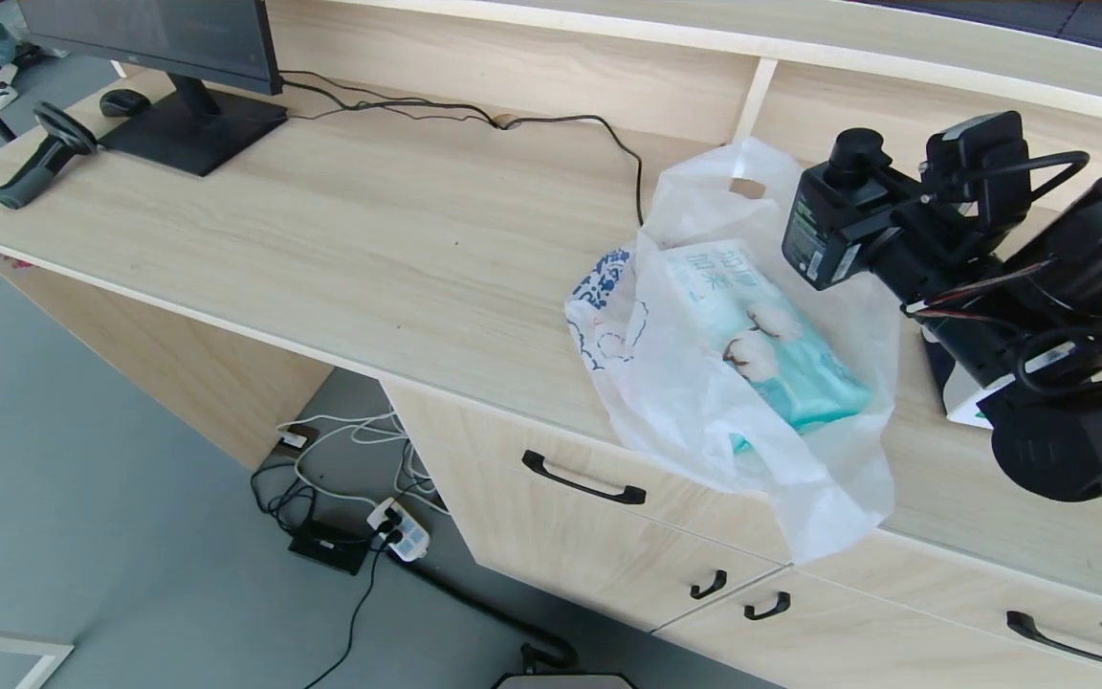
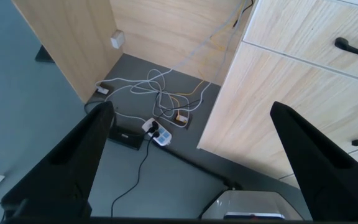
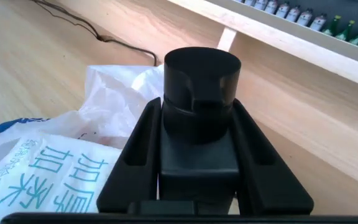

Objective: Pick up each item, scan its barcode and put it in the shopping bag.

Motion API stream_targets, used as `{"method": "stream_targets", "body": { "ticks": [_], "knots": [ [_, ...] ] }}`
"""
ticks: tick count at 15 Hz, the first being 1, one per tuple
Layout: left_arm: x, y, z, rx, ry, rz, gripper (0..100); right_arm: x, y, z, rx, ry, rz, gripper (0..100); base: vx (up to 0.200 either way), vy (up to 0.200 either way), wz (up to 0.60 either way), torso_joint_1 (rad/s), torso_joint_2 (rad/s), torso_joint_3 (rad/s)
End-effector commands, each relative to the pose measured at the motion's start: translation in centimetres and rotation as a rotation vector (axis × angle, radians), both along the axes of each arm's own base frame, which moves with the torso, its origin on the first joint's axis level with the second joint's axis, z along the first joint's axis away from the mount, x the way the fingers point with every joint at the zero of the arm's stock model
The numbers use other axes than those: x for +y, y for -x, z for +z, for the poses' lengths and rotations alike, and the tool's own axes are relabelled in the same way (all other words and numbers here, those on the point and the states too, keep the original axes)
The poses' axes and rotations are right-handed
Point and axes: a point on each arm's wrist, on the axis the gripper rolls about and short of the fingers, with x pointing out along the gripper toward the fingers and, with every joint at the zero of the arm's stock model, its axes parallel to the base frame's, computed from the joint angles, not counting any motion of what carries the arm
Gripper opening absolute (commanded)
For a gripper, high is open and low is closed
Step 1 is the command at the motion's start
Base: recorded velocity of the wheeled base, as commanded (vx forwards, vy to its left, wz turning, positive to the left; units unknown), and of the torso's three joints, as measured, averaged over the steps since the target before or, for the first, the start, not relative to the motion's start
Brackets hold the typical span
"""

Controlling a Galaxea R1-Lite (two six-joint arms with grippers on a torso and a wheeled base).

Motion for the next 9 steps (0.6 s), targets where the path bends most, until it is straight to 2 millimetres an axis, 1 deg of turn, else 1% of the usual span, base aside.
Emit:
{"method": "stream_targets", "body": {
  "ticks": [1, 5, 7, 9],
  "knots": [
    [0.0, 0.0, 0.0, 0.002, 0.000, 0.001, 100, -0.5, -0.1, 0.0, -0.006, 0.002, -0.009, 0, 0.000, 0.000, 0.00, 0.000, 0.00, 0.000],
    [0.0, 0.0, 0.0, 0.002, 0.000, 0.001, 100, 0.0, 0.1, -0.4, 0.012, 0.008, 0.005, 0, 0.000, 0.000, 0.00, 0.000, 0.00, 0.000],
    [0.0, 0.0, 0.0, 0.000, 0.000, 0.001, 100, 0.5, 0.5, -1.4, 0.035, 0.019, 0.018, 0, 0.000, 0.000, 0.00, 0.000, 0.00, 0.000],
    [0.0, 0.0, 0.0, 0.002, 0.000, 0.001, 100, 0.7, 0.6, -1.4, 0.032, 0.018, 0.023, 0, 0.000, 0.000, 0.00, 0.000, 0.00, 0.000]
  ]
}}
